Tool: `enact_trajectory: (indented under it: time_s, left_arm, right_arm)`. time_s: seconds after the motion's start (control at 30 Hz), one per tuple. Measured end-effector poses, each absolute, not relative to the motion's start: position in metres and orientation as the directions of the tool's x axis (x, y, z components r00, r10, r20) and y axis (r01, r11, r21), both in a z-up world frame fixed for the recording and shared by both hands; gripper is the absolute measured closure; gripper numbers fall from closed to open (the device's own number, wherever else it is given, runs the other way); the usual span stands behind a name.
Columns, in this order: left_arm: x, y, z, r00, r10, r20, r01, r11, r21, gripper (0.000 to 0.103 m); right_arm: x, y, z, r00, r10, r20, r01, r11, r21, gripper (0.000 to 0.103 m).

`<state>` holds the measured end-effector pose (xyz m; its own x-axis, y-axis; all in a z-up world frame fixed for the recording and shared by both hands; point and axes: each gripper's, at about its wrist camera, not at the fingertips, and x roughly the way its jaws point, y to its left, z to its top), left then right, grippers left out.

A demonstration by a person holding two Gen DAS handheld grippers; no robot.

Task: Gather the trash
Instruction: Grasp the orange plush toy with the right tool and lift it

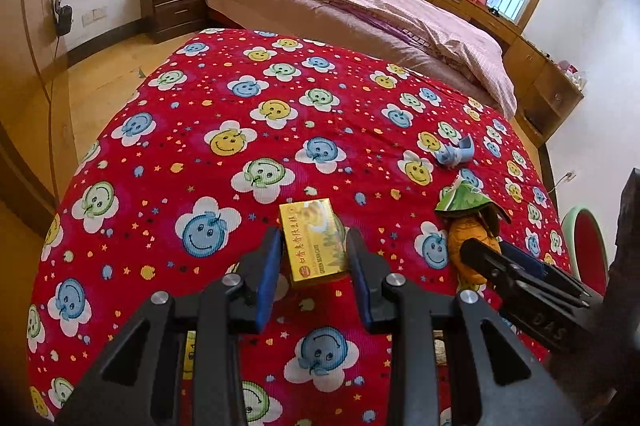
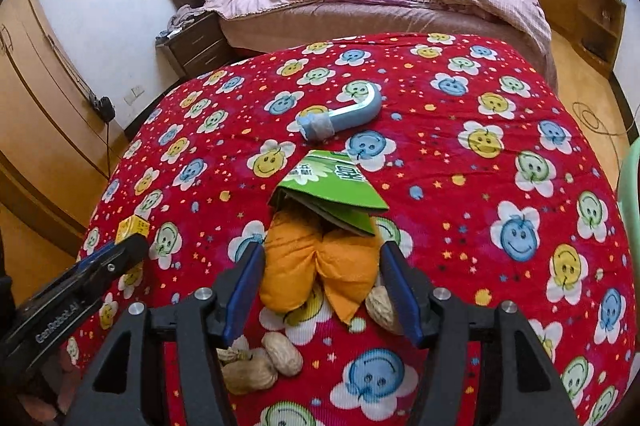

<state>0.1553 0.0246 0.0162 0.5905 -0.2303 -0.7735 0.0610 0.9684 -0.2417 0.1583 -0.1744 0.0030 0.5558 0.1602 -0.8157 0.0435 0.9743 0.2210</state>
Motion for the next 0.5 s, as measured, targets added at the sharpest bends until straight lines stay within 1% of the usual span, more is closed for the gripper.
enact_trajectory:
  time_s: [0.07,0.1,0.13,0.23,0.33,0.5]
  left_arm:
    - [0.155,0.025,0.016,0.591,-0.231,-0.773,0.062,0.968,-0.242,0.070]
    - [0.155,0.025,0.017,0.591,-0.232,-0.772,0.062,0.968,-0.243,0.070]
    - [0.155,0.024,0.017,0.592,-0.233,-0.771,0.063,0.968,-0.244,0.070]
    - [0.153,0.023,0.019,0.595,-0.237,-0.768,0.069,0.967,-0.245,0.070]
    - [0.149,0.019,0.023,0.599,-0.244,-0.763,0.081,0.966,-0.245,0.070]
    - [0.143,0.013,0.029,0.605,-0.259,-0.753,0.104,0.963,-0.248,0.070]
  right_arm:
    - [0.157,-0.172,0.003,0.562,0.154,-0.813,0.037,0.977,0.211,0.041]
    - [0.156,-0.172,0.003,0.565,0.158,-0.810,0.030,0.977,0.211,0.044]
    - [0.155,-0.170,0.004,0.566,0.164,-0.808,0.019,0.977,0.212,0.051]
    - [0.151,-0.167,0.005,0.567,0.188,-0.802,-0.013,0.976,0.219,0.061]
    - [0.145,-0.166,0.007,0.569,0.206,-0.796,-0.029,0.973,0.231,0.065]
    - [0.131,-0.173,0.014,0.582,0.234,-0.778,-0.022,0.962,0.273,0.066]
